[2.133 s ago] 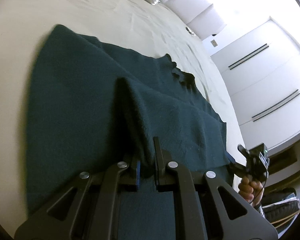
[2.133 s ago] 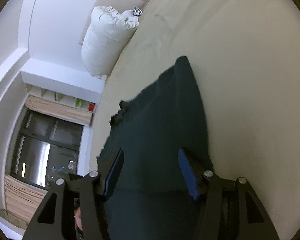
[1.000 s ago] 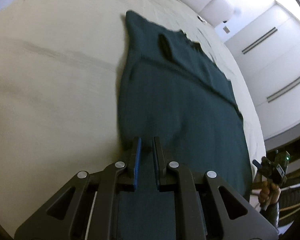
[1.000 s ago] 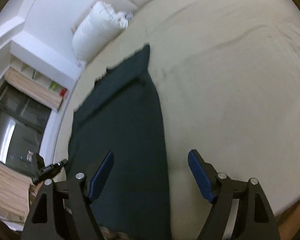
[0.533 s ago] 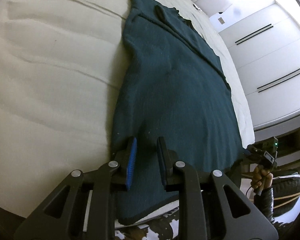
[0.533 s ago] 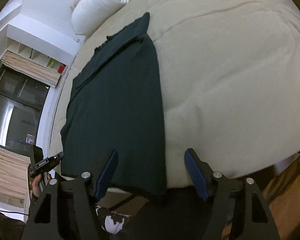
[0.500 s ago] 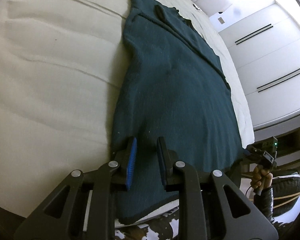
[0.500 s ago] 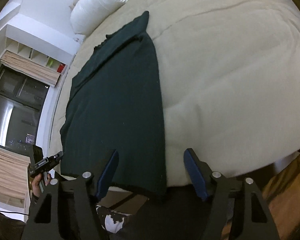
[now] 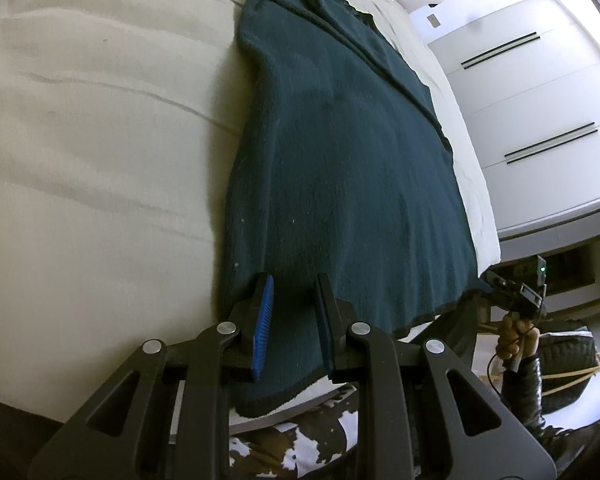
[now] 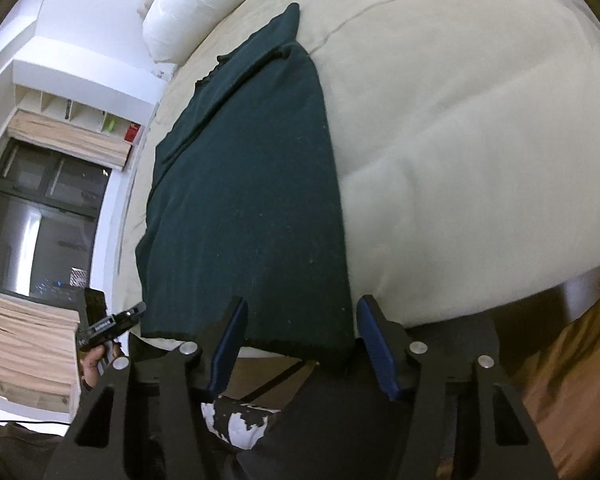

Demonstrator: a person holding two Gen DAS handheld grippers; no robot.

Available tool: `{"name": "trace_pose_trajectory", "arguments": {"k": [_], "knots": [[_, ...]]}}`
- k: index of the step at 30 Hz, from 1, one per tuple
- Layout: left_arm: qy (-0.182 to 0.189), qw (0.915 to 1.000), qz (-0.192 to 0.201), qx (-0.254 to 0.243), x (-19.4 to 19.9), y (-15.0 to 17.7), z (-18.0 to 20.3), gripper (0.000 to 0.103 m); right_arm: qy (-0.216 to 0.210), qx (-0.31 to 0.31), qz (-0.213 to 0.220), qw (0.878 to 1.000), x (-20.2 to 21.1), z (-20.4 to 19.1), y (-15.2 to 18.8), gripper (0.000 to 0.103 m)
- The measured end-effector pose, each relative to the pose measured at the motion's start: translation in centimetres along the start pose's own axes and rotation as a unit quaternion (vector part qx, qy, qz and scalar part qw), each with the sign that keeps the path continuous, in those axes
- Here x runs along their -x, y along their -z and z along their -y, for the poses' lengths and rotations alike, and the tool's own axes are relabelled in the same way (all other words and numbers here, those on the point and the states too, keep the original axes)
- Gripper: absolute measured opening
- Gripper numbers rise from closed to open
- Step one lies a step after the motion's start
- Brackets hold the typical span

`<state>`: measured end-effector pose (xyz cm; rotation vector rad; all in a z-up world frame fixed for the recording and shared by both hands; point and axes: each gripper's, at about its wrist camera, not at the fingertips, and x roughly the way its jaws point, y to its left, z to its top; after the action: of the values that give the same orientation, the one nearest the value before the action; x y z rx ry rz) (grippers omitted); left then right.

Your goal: Fold small clothes

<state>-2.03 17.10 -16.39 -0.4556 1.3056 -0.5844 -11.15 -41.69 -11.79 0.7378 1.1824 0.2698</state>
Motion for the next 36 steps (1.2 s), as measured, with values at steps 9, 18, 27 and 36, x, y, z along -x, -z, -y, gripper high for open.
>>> {"name": "trace_pose_trajectory", "arguments": {"k": [9,18,27,36], "knots": [[-0.006,0.9999,-0.010,-0.009,-0.6,-0.7,0.8,0.020,-0.031,-0.023,0.004,0.999,0.4,1.2,0.4,0.049],[0.026,0.9990,-0.011,0.034,-0.7,-1.1,-0.8,0.020,-0.055,-0.023,-0.001,0.998,-0.2,1.5,0.4,0.043],[-0.020,0.9993,-0.028,-0.014,-1.0,-0.5,0.7,0.002,-0.043,-0.016,0.000,0.999,-0.4,1.4,0.2,0.012],[0.014,0.9998,-0.012,-0.012,1.4,0.4,0.0,0.000,-0.063,0.006,0.044,0.997,1.6,0.2,0.1,0.009]]}}
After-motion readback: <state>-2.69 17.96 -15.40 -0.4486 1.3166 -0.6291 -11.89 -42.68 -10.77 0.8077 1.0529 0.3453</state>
